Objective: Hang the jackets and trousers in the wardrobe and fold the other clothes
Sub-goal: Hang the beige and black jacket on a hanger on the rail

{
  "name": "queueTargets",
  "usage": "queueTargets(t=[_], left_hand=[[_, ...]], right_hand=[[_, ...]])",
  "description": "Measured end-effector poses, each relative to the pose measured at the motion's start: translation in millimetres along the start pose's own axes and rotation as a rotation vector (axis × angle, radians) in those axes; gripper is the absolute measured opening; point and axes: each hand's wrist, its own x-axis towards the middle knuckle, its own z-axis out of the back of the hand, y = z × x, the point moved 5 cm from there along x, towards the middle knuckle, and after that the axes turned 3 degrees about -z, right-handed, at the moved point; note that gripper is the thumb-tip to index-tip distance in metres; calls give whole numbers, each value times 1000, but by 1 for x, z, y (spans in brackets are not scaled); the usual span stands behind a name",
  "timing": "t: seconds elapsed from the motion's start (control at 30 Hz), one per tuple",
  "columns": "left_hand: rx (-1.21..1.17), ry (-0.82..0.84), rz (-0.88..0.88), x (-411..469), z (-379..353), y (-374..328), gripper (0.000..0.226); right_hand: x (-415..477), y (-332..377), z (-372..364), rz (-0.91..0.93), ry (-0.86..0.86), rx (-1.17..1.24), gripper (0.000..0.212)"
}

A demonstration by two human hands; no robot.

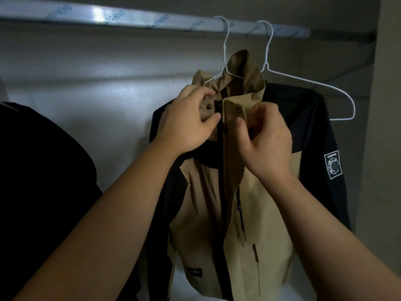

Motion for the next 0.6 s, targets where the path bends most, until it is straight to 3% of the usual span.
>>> queueTargets(t=[0.13,0.23,0.37,0.6], left_hand=[[57,5,26,3,5,10,34],[-29,31,103,5,7,18,23],[-223,48,189,5,7,22,12],[-599,187,247,3,5,24,24]], right_hand=[[8,12,-12,108,8,154,9],[10,22,-23,140,5,224,8],[9,22,-40,12,70,385,11],[8,5,-51,-167,85,512,14]])
